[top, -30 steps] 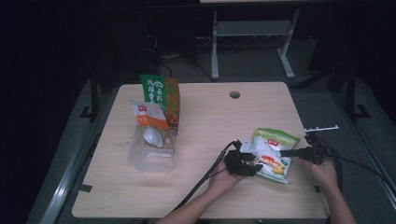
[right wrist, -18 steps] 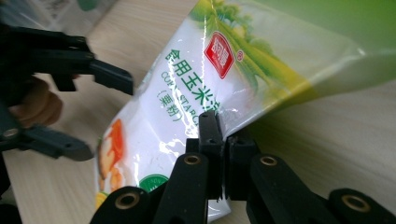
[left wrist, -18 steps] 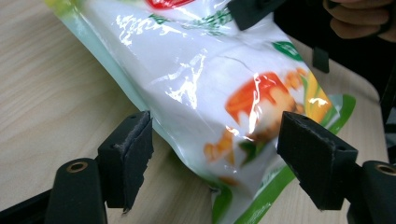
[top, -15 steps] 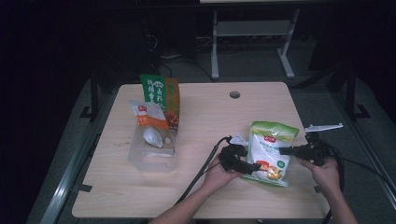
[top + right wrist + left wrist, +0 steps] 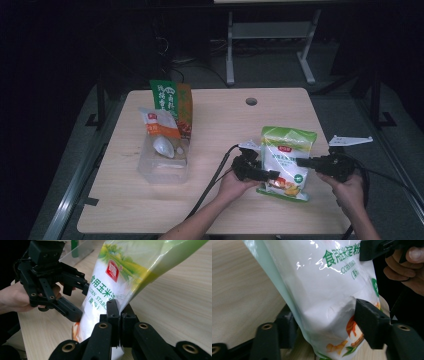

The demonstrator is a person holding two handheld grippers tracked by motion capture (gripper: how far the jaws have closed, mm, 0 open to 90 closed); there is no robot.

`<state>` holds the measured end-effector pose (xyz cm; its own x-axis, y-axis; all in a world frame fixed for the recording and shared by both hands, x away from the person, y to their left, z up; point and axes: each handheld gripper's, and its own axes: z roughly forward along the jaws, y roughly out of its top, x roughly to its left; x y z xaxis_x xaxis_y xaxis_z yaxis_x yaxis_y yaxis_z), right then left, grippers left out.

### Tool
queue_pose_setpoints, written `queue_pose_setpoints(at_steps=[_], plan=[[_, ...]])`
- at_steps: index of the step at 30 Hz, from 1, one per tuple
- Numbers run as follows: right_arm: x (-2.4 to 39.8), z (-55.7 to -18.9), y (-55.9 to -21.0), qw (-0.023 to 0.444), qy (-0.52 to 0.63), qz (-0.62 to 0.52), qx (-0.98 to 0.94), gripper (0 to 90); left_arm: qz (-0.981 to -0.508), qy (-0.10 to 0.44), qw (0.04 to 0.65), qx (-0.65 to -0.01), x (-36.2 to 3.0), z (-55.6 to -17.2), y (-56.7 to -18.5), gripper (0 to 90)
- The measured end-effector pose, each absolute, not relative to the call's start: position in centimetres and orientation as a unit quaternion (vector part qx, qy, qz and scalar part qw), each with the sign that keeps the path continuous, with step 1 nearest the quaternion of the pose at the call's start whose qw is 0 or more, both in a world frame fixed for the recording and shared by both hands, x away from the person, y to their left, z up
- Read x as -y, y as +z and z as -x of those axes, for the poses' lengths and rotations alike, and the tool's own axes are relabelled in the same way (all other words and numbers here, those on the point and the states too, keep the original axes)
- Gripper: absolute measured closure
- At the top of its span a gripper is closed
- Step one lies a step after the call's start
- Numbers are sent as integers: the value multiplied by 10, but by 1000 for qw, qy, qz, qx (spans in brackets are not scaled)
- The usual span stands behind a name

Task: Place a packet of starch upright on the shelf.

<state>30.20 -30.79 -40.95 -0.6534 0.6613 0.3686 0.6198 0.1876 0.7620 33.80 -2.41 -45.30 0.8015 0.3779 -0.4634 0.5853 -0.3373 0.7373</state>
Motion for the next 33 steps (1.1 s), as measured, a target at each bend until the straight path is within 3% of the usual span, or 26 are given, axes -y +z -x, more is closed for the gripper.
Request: queue_pose_setpoints(at_steps=[4, 10, 23, 33], plan=[[302, -301, -406, 30, 488, -406, -772, 882, -805, -88, 508, -293, 17, -335, -447, 588], [287, -300, -401, 39, 500, -394, -770, 882, -811, -41, 510, -284, 5, -330, -437, 699], [250, -298, -402, 60, 474, -356, -803, 863, -830, 26, 494, -257, -22, -320, -431, 748], [243, -301, -414, 27, 433, -345, -832, 559, -840, 49, 487, -233, -17, -314, -429, 754]])
